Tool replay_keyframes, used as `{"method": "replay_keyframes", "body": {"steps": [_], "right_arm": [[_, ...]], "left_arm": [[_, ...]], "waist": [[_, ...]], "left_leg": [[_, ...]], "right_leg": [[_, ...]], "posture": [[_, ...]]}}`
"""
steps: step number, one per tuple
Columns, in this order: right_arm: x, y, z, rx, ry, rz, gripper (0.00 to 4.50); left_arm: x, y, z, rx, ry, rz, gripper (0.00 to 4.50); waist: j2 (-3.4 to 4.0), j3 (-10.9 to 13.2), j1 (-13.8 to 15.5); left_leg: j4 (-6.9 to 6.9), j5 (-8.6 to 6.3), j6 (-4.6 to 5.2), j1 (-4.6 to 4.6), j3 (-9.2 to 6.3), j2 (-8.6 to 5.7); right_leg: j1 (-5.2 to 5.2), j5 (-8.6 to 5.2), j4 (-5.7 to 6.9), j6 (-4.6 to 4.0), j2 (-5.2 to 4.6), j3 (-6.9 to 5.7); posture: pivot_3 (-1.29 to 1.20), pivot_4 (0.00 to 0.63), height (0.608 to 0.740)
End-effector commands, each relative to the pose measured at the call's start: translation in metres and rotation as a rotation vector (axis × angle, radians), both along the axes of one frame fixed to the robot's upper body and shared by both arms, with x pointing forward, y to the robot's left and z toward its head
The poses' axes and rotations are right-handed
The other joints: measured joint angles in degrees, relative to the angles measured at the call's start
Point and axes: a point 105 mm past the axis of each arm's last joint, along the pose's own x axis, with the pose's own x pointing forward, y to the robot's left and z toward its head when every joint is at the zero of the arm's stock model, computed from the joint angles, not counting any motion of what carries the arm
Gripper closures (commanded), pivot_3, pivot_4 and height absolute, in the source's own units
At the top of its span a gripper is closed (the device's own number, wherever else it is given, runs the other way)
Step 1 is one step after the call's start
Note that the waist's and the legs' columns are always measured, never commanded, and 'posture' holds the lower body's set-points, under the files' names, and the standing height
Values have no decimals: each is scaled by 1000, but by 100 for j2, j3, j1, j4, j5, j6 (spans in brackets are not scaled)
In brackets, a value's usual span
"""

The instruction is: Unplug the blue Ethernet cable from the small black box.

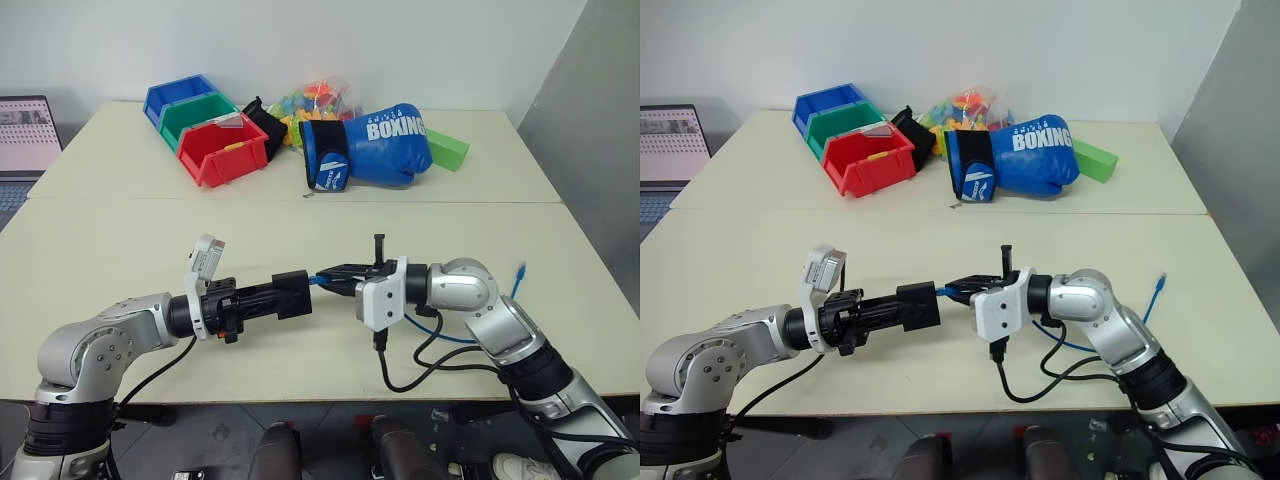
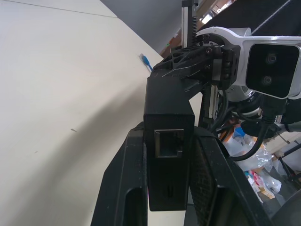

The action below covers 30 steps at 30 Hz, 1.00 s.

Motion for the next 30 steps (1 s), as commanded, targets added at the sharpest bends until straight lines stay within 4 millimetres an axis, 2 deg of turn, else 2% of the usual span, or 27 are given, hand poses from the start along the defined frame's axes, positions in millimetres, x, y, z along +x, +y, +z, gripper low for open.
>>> {"method": "replay_keyframes", "body": {"steps": [1,6,9,14,16,20,25,30], "right_arm": [[-15,8,15,21,-74,92,3666],[-20,1,12,-11,15,104,2530],[-28,-7,18,27,226,93,1919],[-26,-14,32,222,717,10,1914],[-27,-15,33,246,830,0,1914],[-27,-17,22,275,1041,-27,1914],[-30,-14,14,282,1158,-32,1914],[-26,-13,7,280,1194,-49,1914]], "left_arm": [[-3,-5,5,4,-31,-22,3711],[-3,-4,5,13,-62,-32,3711],[-6,-5,3,37,-87,-62,3711],[-13,-8,1,90,-161,-140,3711],[-14,-8,1,95,-181,-157,3711],[-14,-8,6,104,-223,-178,3711],[-15,-9,8,111,-238,-195,3711],[-16,-11,11,113,-243,-208,3711]], "waist": [[0,0,0],[0,0,6],[0,0,35],[1,0,38],[1,1,39],[1,1,37],[2,1,35],[2,1,33]], "left_leg": [[0,0,0,0,0,0],[0,0,0,0,0,0],[1,0,0,0,-1,-1],[1,0,0,0,-4,1],[1,0,0,1,-5,1],[0,-1,1,-1,-2,0],[0,-1,1,-1,-1,0],[0,-1,1,-1,0,0]], "right_leg": [[0,0,0,0,0,0],[0,0,0,0,0,0],[2,0,-1,-1,-1,0],[3,1,0,-3,-1,2],[4,1,0,-3,-2,2],[1,-13,-2,20,0,2],[1,-13,-3,21,1,3],[0,-14,-4,22,1,1]], "posture": [[0,150,740],[0,150,740],[0,150,740],[0,150,740],[0,150,740],[0,150,740],[0,150,740],[0,150,740]]}}
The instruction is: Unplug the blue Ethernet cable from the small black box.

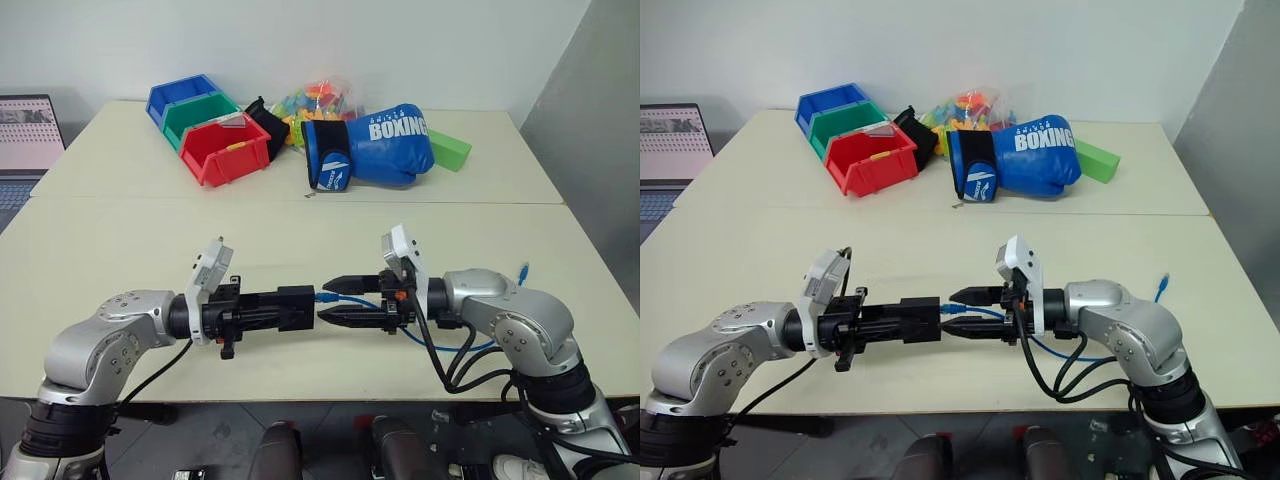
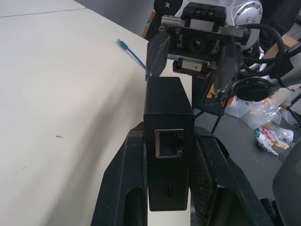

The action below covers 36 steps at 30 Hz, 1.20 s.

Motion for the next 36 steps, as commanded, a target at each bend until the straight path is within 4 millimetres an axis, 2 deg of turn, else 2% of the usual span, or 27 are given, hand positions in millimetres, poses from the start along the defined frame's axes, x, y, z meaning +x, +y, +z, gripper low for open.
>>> {"method": "replay_keyframes", "body": {"steps": [1,14,17,23,26,36], "right_arm": [[1,1,4,29,8,4,1914],[5,1,6,51,54,13,1914],[4,1,6,55,58,14,2370],[3,0,5,45,53,21,3849],[2,0,5,43,52,26,4332],[1,-3,3,35,104,46,4410]], "left_arm": [[-5,-6,11,16,-46,-47,3711],[-6,-6,12,27,-48,-49,3711],[-6,-6,11,28,-47,-47,3711],[-6,-6,10,25,-44,-45,3711],[-7,-6,9,25,-43,-49,3711],[-15,-7,4,33,-30,-90,3711]], "waist": [[0,0,-3],[0,0,-47],[0,0,-49],[0,0,-50],[0,0,-51],[0,0,-53]], "left_leg": [[0,0,0,0,0,0],[-1,0,0,-1,-1,1],[-1,0,0,-1,-1,1],[-2,0,0,-1,0,1],[-2,0,0,-1,0,1],[-3,0,0,-1,0,1]], "right_leg": [[0,0,0,0,0,0],[-1,-1,-1,1,2,0],[-1,-1,-2,1,2,-1],[-1,-1,-2,1,2,0],[-1,-1,-3,1,2,0],[-1,-1,-4,1,2,0]], "posture": [[0,150,740],[0,150,740],[0,150,740],[0,150,740],[0,150,740],[0,150,740]]}}
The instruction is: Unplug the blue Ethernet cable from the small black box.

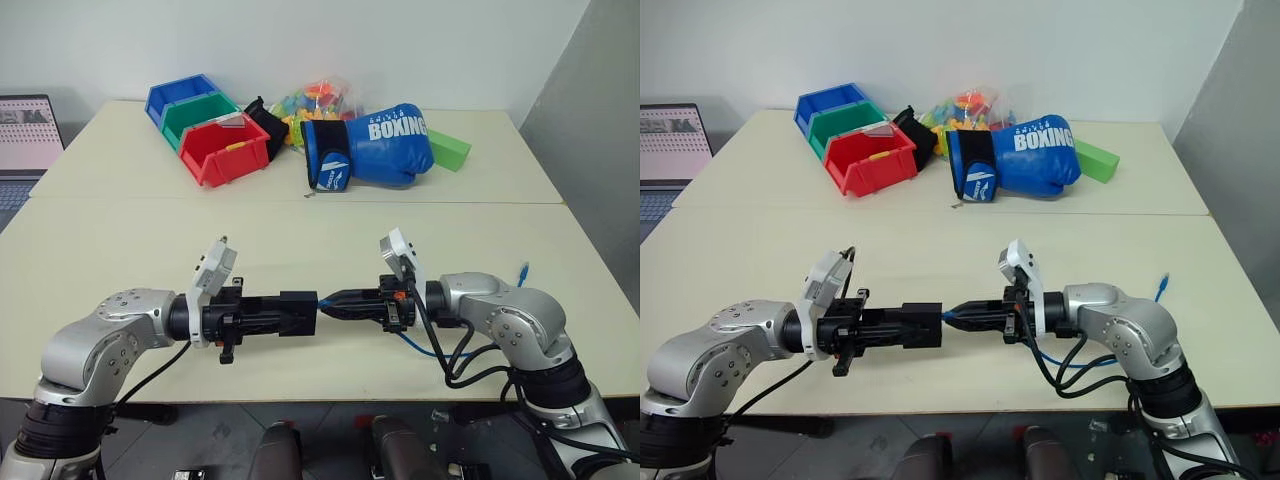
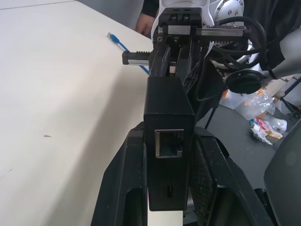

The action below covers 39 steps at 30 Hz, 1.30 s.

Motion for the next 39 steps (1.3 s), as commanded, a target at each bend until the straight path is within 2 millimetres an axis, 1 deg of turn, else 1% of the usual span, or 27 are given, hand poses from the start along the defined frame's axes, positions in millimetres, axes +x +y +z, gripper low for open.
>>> {"method": "replay_keyframes", "body": {"steps": [1,4,8,14,16,17,19,20,21,22,23,26,28,30,31,34,36,37,39], "right_arm": [[3,-5,10,18,-13,-6,4410],[8,-16,4,4,29,-40,4411],[14,-34,-7,-35,60,-102,4412],[25,-55,-14,-53,43,-213,4420],[41,-61,-14,-63,-28,-312,4420],[56,-64,-16,-98,-107,-398,4420],[78,-68,-18,-144,-226,-520,4420],[95,-73,-19,-177,-290,-621,4420],[122,-85,-22,-260,-380,-795,4420],[140,-94,-24,-318,-442,-908,4420],[150,-100,-26,-356,-475,-978,4420],[167,-109,-30,-383,-485,-1082,4420],[174,-114,-31,-394,-490,-1130,4420],[176,-116,-29,-385,-495,-1134,3721],[176,-116,-27,-373,-495,-1130,3625],[174,-118,-21,-346,-503,-1123,2844],[168,-120,-9,-317,-531,-1093,2331],[162,-119,-1,-295,-550,-1060,2019],[150,-110,9,-261,-562,-969,1479]], "left_arm": [[-7,-3,4,10,-35,-42,3711],[-6,2,0,20,-33,-15,3711],[-2,15,-4,37,-27,44,3711],[5,30,-8,51,-26,132,3711],[9,33,-9,55,-29,164,3711],[13,34,-9,48,-33,187,3711],[17,35,-9,42,-39,211,3711],[20,34,-9,45,-50,219,3711],[20,30,-9,56,-67,209,3711],[21,27,-8,59,-77,203,3711],[21,24,-7,59,-83,199,3711],[24,19,-5,53,-98,200,3711],[26,16,-3,56,-117,211,3711],[30,17,-3,59,-134,247,3711],[32,17,-3,62,-146,271,3711],[42,21,-3,63,-179,353,3711],[60,29,-1,55,-232,479,3711],[72,36,3,49,-273,567,3711],[90,47,8,52,-348,704,3711]], "waist": [[0,0,-1],[0,0,-1],[0,0,3],[2,2,0],[2,2,-7],[2,2,-14],[2,2,-17],[2,2,-20],[0,1,-36],[1,2,-56],[3,3,-61],[5,4,-35],[5,4,-21],[5,5,-15],[5,5,-15],[6,5,-17],[6,5,-17],[9,7,2],[10,8,22]], "left_leg": [[0,0,0,0,0,0],[0,0,0,0,0,0],[0,0,0,-1,0,-1],[-3,0,1,-1,1,0],[-3,0,1,-1,2,1],[-3,0,1,-1,3,0],[-2,0,1,0,4,0],[-2,0,0,-1,4,0],[-2,0,1,-2,6,0],[-1,0,0,1,8,1],[-1,0,0,1,11,1],[-4,0,0,-5,15,-1],[-5,0,-1,-9,17,-2],[-5,0,-1,-16,15,-3],[-5,0,-1,-17,15,-4],[-5,0,-1,-16,15,-4],[-5,0,-1,-15,14,-3],[-4,0,0,-15,12,-3],[-2,0,0,-15,9,-3]], "right_leg": [[0,0,0,0,0,0],[0,0,0,0,0,1],[0,0,-2,0,0,1],[-3,-1,-3,-1,0,2],[-3,-1,-3,-1,0,3],[-3,-1,-3,-1,0,3],[-4,-1,-3,-1,0,2],[-4,-1,-3,-1,0,2],[-5,-1,-4,0,0,2],[-4,0,-2,0,1,3],[-8,3,-1,5,2,5],[-12,4,-2,4,1,11],[-13,16,-5,-19,-1,11],[-13,18,-9,-23,-4,11],[-13,19,-10,-24,-5,11],[-13,19,-9,-25,-6,10],[-13,19,-7,-24,-6,11],[-13,18,-4,-23,-6,11],[-12,18,-1,-21,-6,8]], "posture": [[0,150,740],[0,150,740],[0,150,740],[0,150,740],[0,150,740],[0,150,740],[0,150,740],[0,150,740],[0,150,740],[0,150,740],[0,150,740],[0,150,740],[0,150,740],[0,150,740],[0,150,740],[0,150,740],[0,150,740],[0,150,740],[0,150,740]]}}
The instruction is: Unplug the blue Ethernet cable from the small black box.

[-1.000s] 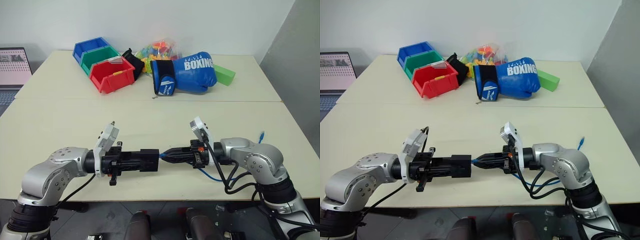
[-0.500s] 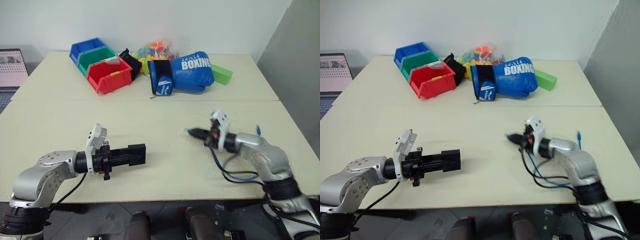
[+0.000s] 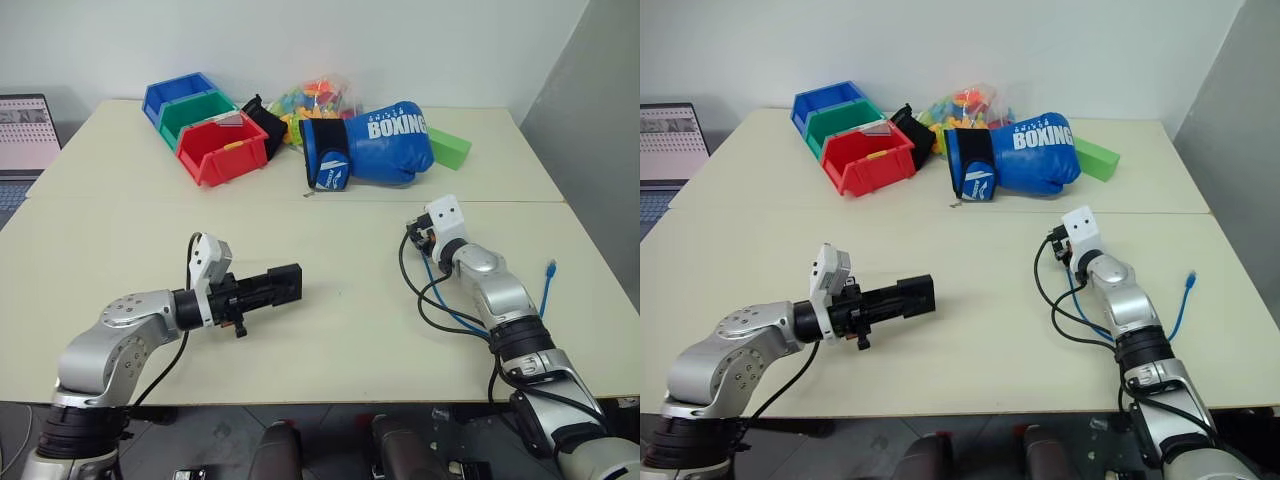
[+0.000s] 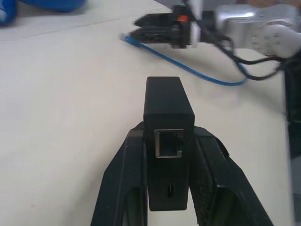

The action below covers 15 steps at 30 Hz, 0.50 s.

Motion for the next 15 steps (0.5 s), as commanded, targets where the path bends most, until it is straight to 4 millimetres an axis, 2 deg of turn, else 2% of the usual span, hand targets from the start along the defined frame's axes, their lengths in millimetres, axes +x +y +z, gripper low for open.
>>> {"method": "replay_keyframes", "body": {"steps": [1,2,4,6,9,15], "right_arm": [[-25,20,43,42,-81,209,1356],[-36,30,46,55,-65,295,948],[-65,53,53,68,-33,489,466],[-86,67,58,72,-7,607,17],[-104,82,64,75,10,690,17],[-116,102,62,47,32,743,17]], "left_arm": [[38,31,23,45,-207,297,3711],[46,38,24,67,-249,365,3711],[62,54,25,107,-321,493,3711],[70,61,24,108,-354,554,3711],[79,63,15,114,-380,600,3711],[87,71,-15,88,-323,664,3711]], "waist": [[0,0,17],[0,-1,24],[0,0,16],[0,0,9],[0,0,12],[-2,-1,50]], "left_leg": [[0,0,0,0,0,0],[0,0,0,0,-1,0],[-1,0,0,3,-1,3],[-2,0,0,4,0,2],[0,0,0,3,2,0],[4,0,0,3,0,-2]], "right_leg": [[0,0,-1,1,1,0],[1,0,0,1,1,0],[4,0,-2,1,4,-1],[4,2,-2,-3,4,-2],[4,2,-2,-2,1,-7],[7,3,-2,2,0,-15]], "posture": [[0,150,740],[0,150,740],[0,150,740],[0,150,740],[0,150,740],[0,150,740]]}}
